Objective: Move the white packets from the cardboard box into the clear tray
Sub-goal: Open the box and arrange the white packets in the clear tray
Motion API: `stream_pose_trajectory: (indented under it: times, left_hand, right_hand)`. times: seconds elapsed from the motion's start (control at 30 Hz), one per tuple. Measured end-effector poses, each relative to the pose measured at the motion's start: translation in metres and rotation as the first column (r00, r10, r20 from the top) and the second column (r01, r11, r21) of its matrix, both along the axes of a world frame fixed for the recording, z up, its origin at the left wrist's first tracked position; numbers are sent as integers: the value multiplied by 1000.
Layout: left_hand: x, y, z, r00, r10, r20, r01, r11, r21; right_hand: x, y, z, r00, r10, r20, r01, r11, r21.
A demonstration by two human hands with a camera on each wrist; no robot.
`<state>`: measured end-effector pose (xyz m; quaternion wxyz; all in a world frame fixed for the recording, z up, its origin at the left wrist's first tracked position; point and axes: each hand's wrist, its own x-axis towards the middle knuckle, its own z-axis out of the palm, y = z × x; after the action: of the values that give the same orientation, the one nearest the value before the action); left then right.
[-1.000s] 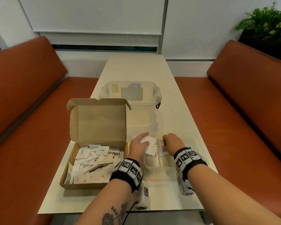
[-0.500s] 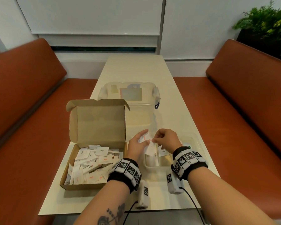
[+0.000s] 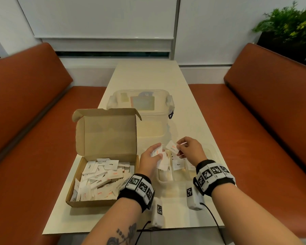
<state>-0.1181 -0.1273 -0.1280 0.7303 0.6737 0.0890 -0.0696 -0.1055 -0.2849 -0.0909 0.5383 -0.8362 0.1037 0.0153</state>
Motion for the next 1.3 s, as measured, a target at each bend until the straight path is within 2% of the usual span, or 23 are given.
stream_pose_trajectory:
  times: [0.17,0.33,0.6,0.67,0.77,0.87,1.07,1.3]
  left_hand:
    - [-3,-3,3,1000,-22,-16,22,999,24]
    - [-5,-9,10,999,-39,-29,39,999,-13]
    - [-8,-13,10,996,-82,-37,85,992,91]
    - [-9,-14,10,997,-74,-36,78,991,107]
    - [-9,-12,8,998,-51,-41,55,993,104]
    - [-11,-9,7,997,-40,-64,46,995,88]
    - [-13,-10,10,997,-42,-69,50,991,120]
    - [-15,-10,13,997,-46,-68,55,989,135]
  right_hand:
    - [-4,-12,5,993,112,-45,-114,993,-36]
    - [-5,-12,8,980,194,-49,-198,975,-96]
    - [-5,-11,12,964,259,-54,-264,946,-188]
    - [-5,-15,12,968,246,-53,-251,936,-248]
    - [-4,-32,10,989,145,-40,-150,928,-342]
    - [-5,-50,3,993,57,-107,-100,880,-465]
    - [-12,-52,-14,972,46,-231,-166,827,-537]
    - [-11,-44,-23,963,72,-261,-221,764,-605]
